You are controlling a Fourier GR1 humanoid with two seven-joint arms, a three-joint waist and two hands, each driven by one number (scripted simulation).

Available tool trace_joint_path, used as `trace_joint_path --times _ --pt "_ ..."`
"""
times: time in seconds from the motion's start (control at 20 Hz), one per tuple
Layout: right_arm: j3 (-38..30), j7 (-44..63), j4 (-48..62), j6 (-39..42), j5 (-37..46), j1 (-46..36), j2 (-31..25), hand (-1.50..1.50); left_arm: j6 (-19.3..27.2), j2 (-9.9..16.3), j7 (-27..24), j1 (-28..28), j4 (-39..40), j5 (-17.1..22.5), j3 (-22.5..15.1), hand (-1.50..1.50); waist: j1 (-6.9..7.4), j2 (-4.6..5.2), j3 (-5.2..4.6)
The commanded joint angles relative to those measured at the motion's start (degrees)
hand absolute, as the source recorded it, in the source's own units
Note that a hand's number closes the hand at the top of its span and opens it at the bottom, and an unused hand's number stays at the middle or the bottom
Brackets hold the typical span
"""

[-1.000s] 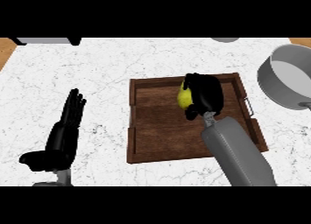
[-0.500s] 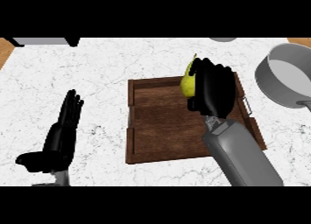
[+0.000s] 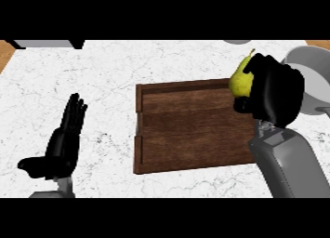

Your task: Pick the pear from the tray and place it in the pot

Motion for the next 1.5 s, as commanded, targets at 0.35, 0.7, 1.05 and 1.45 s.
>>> trace_joint_path --times 0.35,0.7,1.05,1.45 --pt "-18.6 -13.7 7.6 -5.8 -10.3 2.2 -12.6 1.5 -0.4 -0.4 0.4 -0.8 -1.0 -0.5 0.1 0.0 0.36 0.13 0.03" --pt "-27.0 -24.6 22.3 -11.0 -17.1 1.6 -18.4 1.5 1.0 -2.5 1.9 -0.3 -1.5 -2.0 -1.9 0.0 0.68 0.28 0.07" --pt "-29.8 -33.6 36.8 -9.9 -22.1 0.1 -21.1 1.5 0.0 -1.4 3.8 2.7 -6.1 -2.2 -2.4 0.0 1.04 0.22 0.07" --pt "-32.7 -31.1 56.7 -10.7 -20.2 -3.5 -23.8 1.5 0.0 -3.2 0.1 2.3 -2.4 -3.3 -3.9 0.0 1.83 0.65 0.11"
